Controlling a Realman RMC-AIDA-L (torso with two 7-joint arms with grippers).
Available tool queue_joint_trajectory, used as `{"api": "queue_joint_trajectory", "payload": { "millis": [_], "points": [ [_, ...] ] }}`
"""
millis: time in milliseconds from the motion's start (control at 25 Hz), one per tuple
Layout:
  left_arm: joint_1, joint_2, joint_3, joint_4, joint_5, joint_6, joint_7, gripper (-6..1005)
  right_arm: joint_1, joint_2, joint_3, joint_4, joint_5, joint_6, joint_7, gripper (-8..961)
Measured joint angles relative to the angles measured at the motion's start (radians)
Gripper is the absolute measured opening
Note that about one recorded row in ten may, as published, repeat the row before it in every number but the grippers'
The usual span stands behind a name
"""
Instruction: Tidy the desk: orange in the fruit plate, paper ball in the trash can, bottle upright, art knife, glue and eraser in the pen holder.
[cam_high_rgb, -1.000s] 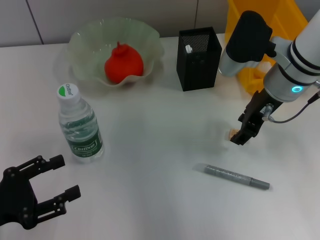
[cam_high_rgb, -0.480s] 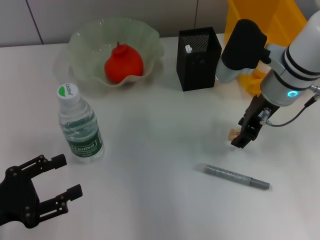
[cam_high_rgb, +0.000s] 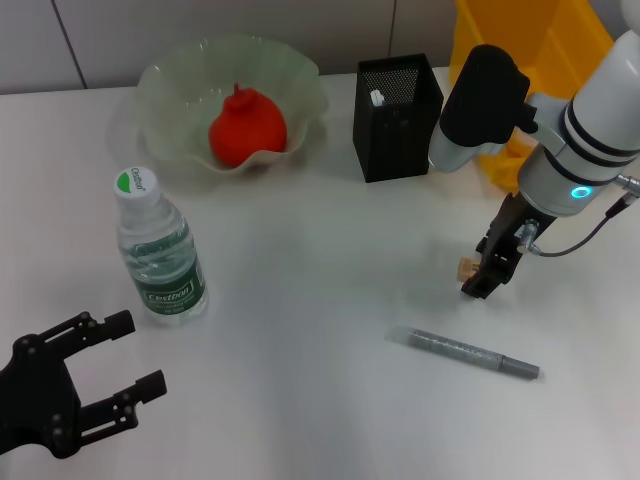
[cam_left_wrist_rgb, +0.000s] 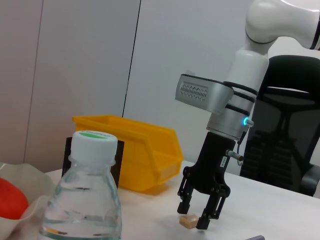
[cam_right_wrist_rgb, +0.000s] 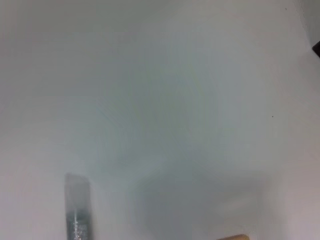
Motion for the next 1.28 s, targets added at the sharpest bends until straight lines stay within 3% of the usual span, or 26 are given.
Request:
{"api": "queue_joint_trajectory", "payload": {
  "millis": [80, 280, 1080, 1280],
  "points": [
    [0.000, 0.000, 0.001, 0.000, 0.000, 0.000, 0.000, 770, 0.000, 0.000, -0.001, 0.000, 0.000, 0.000, 0.001, 608],
    [0.000, 0.000, 0.001, 0.000, 0.000, 0.001, 0.001, 770, 0.000, 0.000, -0.003, 0.001, 0.002, -0.003, 0.001, 441],
    [-0.002, 0.000, -0.003, 0.000, 0.000, 0.003, 0.001, 770, 0.001, 0.002, 0.001, 0.009, 0.008, 0.007, 0.007, 272],
    [0.000, 0.000, -0.003, 0.000, 0.000, 0.004, 0.001, 770, -0.016, 0.001, 0.010, -0.081, 0.010, -0.028, 0.016, 260]
  ]
}}
